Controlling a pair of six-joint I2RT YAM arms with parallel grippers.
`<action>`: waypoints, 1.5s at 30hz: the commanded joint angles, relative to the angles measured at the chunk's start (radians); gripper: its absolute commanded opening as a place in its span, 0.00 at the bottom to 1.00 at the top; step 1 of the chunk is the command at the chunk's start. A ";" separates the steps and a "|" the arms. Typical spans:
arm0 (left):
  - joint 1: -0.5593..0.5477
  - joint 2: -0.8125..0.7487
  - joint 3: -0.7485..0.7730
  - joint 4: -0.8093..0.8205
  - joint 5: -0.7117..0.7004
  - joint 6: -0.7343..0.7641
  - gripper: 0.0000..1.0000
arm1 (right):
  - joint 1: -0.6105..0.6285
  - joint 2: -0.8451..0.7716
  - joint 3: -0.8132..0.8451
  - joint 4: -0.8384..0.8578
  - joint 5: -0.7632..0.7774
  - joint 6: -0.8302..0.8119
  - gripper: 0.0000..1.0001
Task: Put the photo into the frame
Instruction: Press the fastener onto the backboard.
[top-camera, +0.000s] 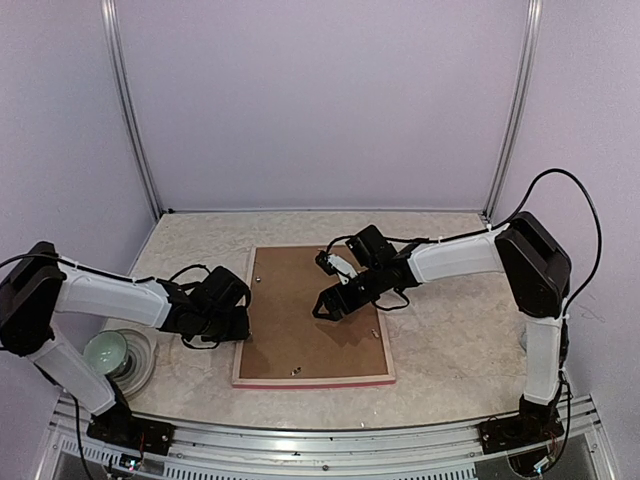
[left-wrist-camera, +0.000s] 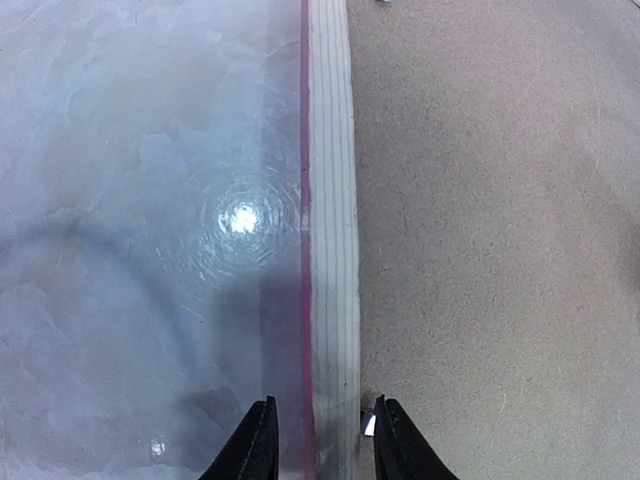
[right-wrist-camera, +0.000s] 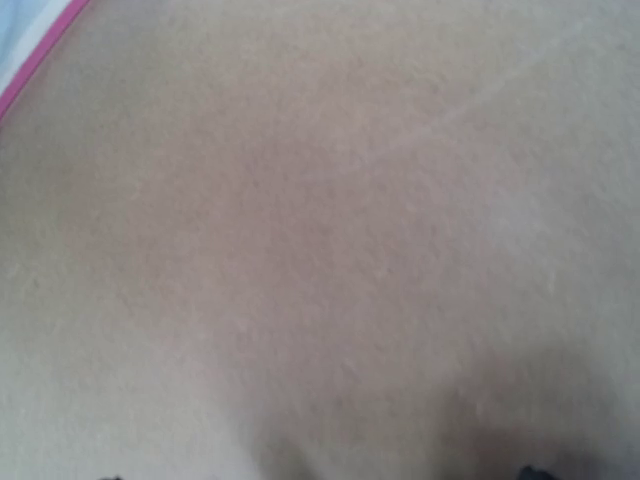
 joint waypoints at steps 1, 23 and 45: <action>0.003 -0.061 -0.004 -0.037 -0.047 -0.008 0.34 | 0.008 -0.060 0.015 -0.105 0.035 -0.006 0.87; -0.018 -0.035 0.038 -0.001 -0.053 0.058 0.41 | 0.001 -0.349 -0.182 -0.325 0.345 -0.030 0.99; -0.018 -0.009 0.040 0.031 -0.036 0.073 0.42 | -0.002 -0.358 -0.247 -0.374 0.505 0.027 0.97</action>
